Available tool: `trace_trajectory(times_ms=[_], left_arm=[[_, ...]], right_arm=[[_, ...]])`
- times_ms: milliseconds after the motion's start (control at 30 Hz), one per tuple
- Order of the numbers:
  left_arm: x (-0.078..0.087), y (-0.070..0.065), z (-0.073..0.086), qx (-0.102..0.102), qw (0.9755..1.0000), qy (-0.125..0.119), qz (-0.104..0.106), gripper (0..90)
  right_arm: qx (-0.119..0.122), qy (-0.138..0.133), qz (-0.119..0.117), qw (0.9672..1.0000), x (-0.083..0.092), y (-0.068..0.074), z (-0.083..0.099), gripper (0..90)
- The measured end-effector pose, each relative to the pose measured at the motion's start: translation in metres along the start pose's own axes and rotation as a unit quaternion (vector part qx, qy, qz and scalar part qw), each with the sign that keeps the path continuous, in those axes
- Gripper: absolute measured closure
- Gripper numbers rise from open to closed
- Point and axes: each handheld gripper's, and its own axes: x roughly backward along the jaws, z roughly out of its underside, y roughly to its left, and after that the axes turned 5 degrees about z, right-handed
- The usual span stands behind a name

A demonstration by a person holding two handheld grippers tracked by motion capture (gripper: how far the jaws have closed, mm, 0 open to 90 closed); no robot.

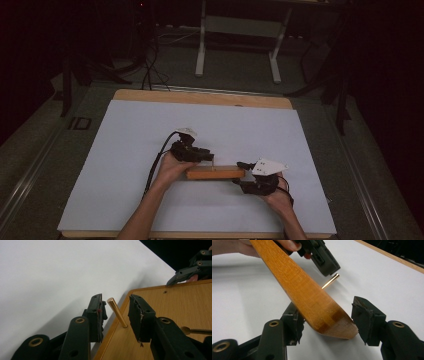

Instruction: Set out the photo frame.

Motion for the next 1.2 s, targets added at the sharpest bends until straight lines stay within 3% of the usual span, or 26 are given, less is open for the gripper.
trace_trajectory(times_ms=[200, 500, 633, 833, 1033, 1100, 1200], left_arm=[[0.016, -0.002, 0.005, -0.013, 0.9994, -0.016, -0.029, 59.1], [0.043, -0.014, 0.017, -0.049, 0.9962, -0.025, -0.068, 57.0], [0.054, -0.019, 0.027, -0.067, 0.9941, -0.030, -0.080, 55.5], [0.067, -0.018, 0.045, -0.072, 0.9921, -0.030, -0.098, 55.4], [0.076, -0.026, 0.054, -0.091, 0.9858, -0.029, -0.138, 53.3], [0.082, -0.028, 0.058, -0.092, 0.9854, -0.027, -0.140, 52.3], [0.087, -0.028, 0.064, -0.083, 0.9879, -0.027, -0.128, 51.7]], right_arm=[[0.001, 0.001, -0.003, 1.0000, 0.000, -0.001, -0.001, 44.2], [-0.001, 0.001, -0.003, 1.0000, -0.001, -0.002, -0.002, 44.6], [-0.003, 0.002, -0.003, 1.0000, -0.001, -0.003, -0.002, 44.7], [-0.007, 0.000, -0.003, 1.0000, -0.001, -0.004, -0.003, 44.7], [-0.012, -0.003, -0.004, 0.9999, -0.002, -0.006, -0.003, 45.0], [-0.016, -0.005, -0.004, 0.9999, -0.003, -0.007, -0.003, 45.1], [-0.019, -0.007, -0.002, 0.9998, -0.003, -0.007, -0.003, 45.0]])
